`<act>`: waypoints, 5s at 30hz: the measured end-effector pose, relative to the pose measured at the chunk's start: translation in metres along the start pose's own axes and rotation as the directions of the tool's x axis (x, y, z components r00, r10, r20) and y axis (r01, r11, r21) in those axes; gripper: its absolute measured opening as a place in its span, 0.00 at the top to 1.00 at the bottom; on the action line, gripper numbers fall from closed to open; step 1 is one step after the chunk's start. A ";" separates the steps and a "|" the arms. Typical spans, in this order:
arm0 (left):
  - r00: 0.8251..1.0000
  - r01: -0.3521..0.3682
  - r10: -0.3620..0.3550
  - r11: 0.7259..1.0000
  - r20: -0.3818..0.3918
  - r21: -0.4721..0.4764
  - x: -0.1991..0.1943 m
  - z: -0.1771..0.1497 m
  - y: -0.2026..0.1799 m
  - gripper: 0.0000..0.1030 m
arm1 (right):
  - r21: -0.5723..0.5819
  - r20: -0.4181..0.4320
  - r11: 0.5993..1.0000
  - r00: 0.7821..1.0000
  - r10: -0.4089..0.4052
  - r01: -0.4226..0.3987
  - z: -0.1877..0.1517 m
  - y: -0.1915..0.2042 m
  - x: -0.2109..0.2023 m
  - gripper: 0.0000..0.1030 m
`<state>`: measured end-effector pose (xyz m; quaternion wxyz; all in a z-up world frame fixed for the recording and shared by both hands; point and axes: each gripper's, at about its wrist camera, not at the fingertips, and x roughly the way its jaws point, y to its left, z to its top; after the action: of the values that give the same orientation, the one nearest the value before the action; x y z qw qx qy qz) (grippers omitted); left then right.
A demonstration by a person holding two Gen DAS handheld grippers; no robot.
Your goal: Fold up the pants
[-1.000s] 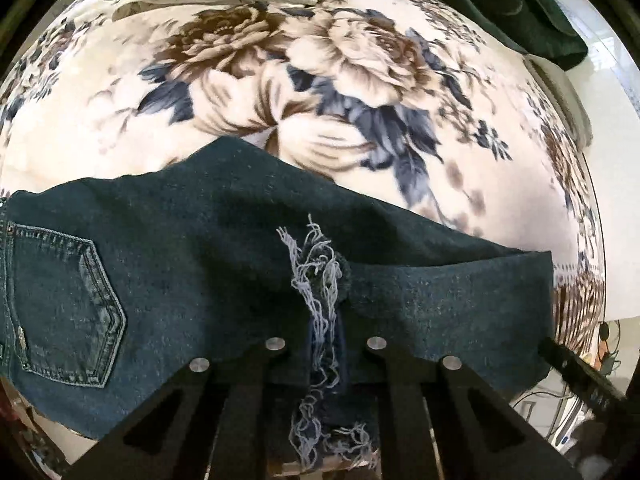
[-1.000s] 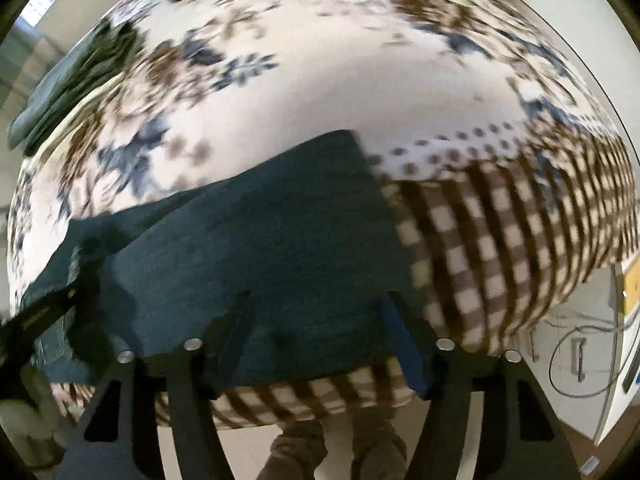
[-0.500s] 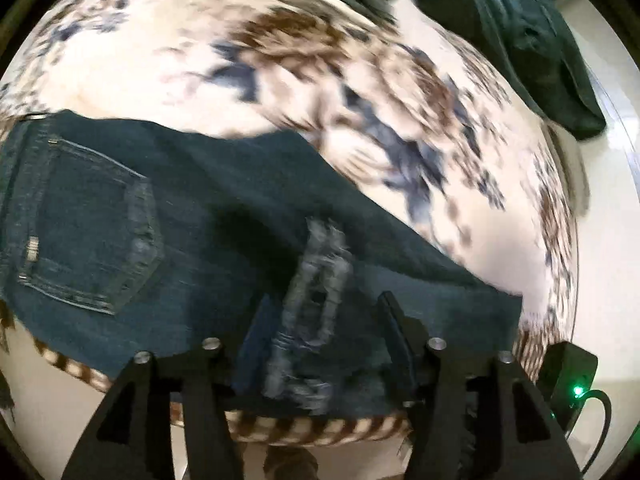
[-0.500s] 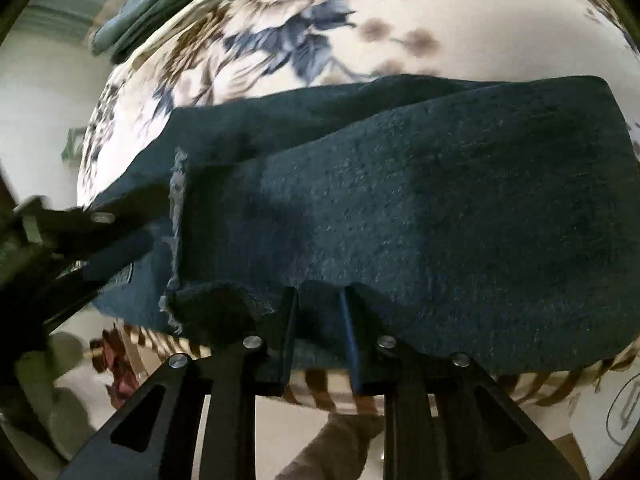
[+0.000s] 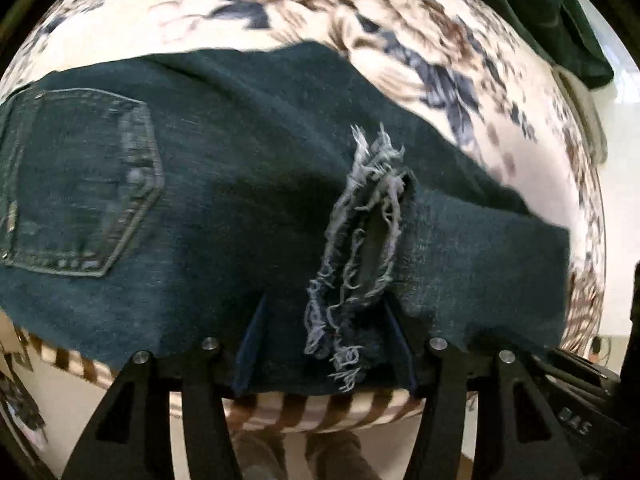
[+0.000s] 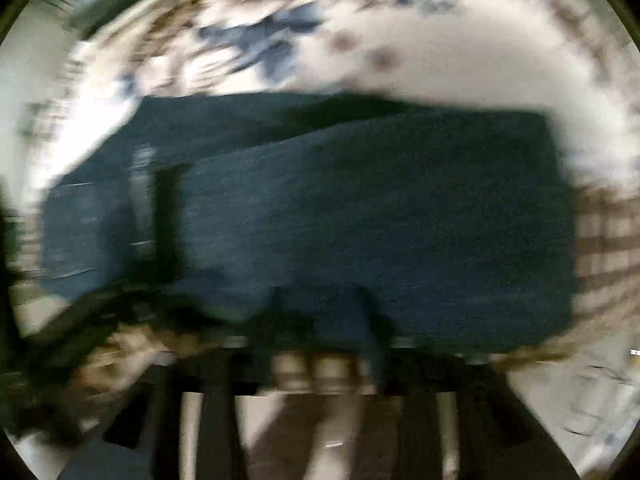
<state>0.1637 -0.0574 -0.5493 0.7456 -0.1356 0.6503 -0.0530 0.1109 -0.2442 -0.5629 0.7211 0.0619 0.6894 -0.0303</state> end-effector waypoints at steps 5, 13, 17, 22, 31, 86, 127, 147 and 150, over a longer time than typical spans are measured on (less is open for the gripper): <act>0.994 0.079 -0.067 0.987 0.083 -0.141 -0.037 -0.003 0.039 0.06 | 0.031 0.017 0.991 0.991 -0.134 0.133 0.006 -0.002 -0.009 0.12; 0.968 0.057 0.073 0.867 0.241 -0.495 -0.092 -0.017 0.158 0.04 | 0.029 -0.008 0.992 0.992 -0.124 0.124 0.029 0.020 -0.012 0.12; 0.961 0.108 0.096 0.732 0.258 -0.673 -0.092 -0.028 0.228 0.09 | -0.005 -0.003 0.989 0.989 -0.146 0.146 0.038 0.043 -0.013 0.12; 0.940 0.268 -0.004 0.633 0.342 -0.727 -0.060 -0.017 0.278 0.52 | -0.027 -0.002 0.983 0.983 -0.184 0.184 0.048 0.071 -0.009 0.12; 0.891 0.307 0.024 0.706 0.454 -0.638 -0.080 -0.014 0.273 0.70 | -0.004 -0.025 0.984 0.984 -0.179 0.179 0.037 0.101 0.009 0.12; 0.740 0.314 -0.045 0.906 0.672 -0.284 -0.198 0.008 0.161 0.85 | 0.097 0.057 0.995 0.998 -0.038 0.032 0.014 -0.003 -0.019 0.12; 0.934 -0.203 0.225 0.973 0.278 -0.106 -0.092 0.016 -0.016 0.07 | 0.141 0.138 0.904 0.913 0.385 -0.403 0.048 -0.060 -0.030 0.72; 0.984 -0.042 0.043 0.999 0.173 -0.004 -0.041 0.042 -0.075 0.07 | 0.334 0.140 0.860 0.922 0.360 -0.386 -0.022 -0.261 -0.049 0.47; 0.990 -0.053 0.051 0.998 0.135 0.013 -0.022 0.054 -0.076 0.07 | 0.348 0.193 0.829 0.899 0.393 -0.438 -0.010 -0.269 -0.053 0.33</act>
<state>0.2212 -0.1173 -0.5018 0.7899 -0.1154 0.6016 -0.0297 0.0640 -0.5111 -0.5229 0.7220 0.3483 0.5978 -0.0103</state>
